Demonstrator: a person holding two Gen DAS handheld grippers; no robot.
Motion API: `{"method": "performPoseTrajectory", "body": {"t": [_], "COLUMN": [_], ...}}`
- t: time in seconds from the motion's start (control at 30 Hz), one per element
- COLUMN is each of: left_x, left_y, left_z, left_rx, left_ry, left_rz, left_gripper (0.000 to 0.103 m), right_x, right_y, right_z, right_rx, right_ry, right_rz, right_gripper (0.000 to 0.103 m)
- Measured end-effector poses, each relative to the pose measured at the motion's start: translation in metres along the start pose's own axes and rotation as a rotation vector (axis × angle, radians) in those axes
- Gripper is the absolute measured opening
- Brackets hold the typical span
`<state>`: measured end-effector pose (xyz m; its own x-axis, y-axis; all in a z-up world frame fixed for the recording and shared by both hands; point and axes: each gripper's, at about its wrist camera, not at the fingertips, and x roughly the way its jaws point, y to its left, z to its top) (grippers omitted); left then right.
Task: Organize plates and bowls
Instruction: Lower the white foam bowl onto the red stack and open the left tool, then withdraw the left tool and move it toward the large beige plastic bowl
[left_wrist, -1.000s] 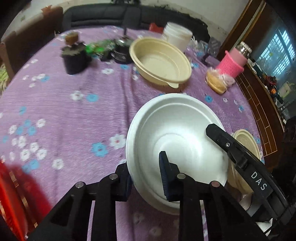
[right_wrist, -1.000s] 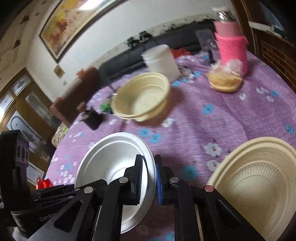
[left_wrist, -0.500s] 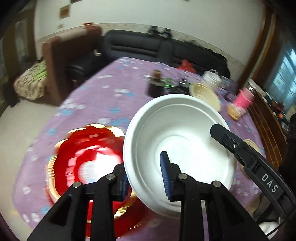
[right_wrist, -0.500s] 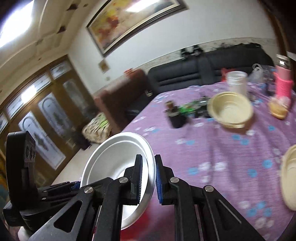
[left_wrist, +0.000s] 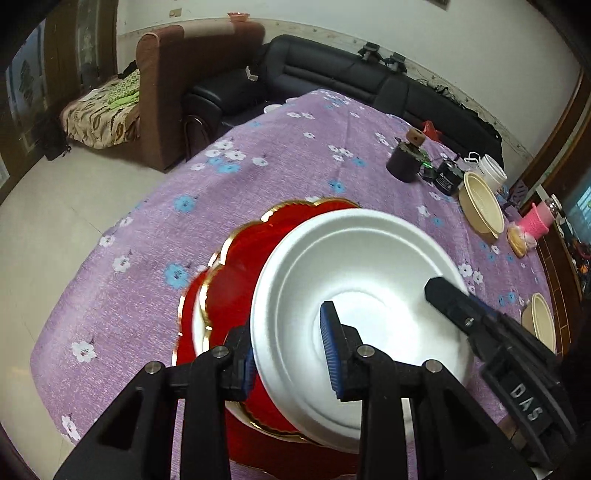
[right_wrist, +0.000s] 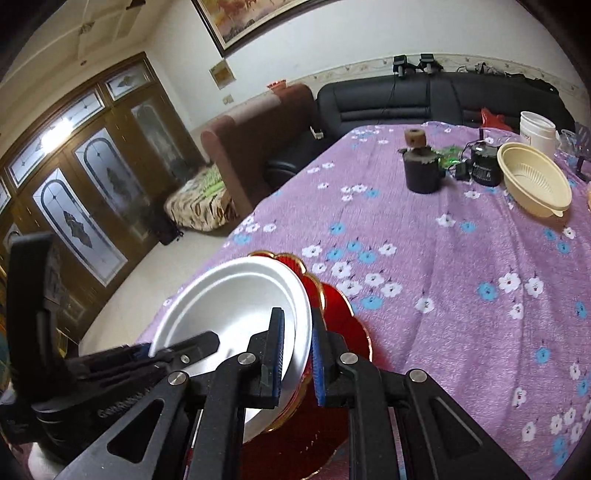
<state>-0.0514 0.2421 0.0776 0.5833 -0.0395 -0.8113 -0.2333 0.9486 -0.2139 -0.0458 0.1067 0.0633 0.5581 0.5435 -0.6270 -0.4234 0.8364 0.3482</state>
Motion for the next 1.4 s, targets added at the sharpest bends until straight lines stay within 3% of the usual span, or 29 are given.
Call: {"method": "performPoseTrajectory", "body": {"t": [0.17, 0.4, 0.6, 0.7, 0.8, 1.17, 1.4], "left_x": [0.001, -0.016, -0.032, -0.046, -0.06, -0.065, -0.056], "left_y": [0.001, 0.003, 0.006, 0.007, -0.005, -0.102, -0.138], "left_z": [-0.001, -0.005, -0.009, -0.015, -0.023, -0.058, -0.075], "left_rx": [0.013, 0.029, 0.018, -0.01, 0.003, 0.256, 0.355], "left_ry": [-0.002, -0.072, -0.12, -0.148, -0.176, -0.106, -0.09], "left_rz": [0.025, 0.087, 0.127, 0.077, 0.021, -0.121, -0.132], "left_gripper": [0.052, 0.066, 0.071, 0.072, 0.078, 0.083, 0.083], "right_x": [0.009, 0.004, -0.018, -0.037, -0.051, -0.109, -0.202], "right_y": [0.011, 0.026, 0.019, 0.012, 0.0, -0.093, -0.202], "right_z": [-0.005, -0.011, -0.013, -0.02, -0.027, -0.054, -0.073], "right_rx": [-0.052, -0.153, -0.139, -0.128, -0.117, 0.035, 0.266], "right_ry": [0.0, -0.05, -0.102, -0.13, -0.133, -0.11, -0.228], "right_rz": [-0.029, -0.111, -0.116, -0.129, -0.145, -0.252, -0.495], "right_gripper": [0.016, 0.032, 0.043, 0.052, 0.054, 0.054, 0.059]}}
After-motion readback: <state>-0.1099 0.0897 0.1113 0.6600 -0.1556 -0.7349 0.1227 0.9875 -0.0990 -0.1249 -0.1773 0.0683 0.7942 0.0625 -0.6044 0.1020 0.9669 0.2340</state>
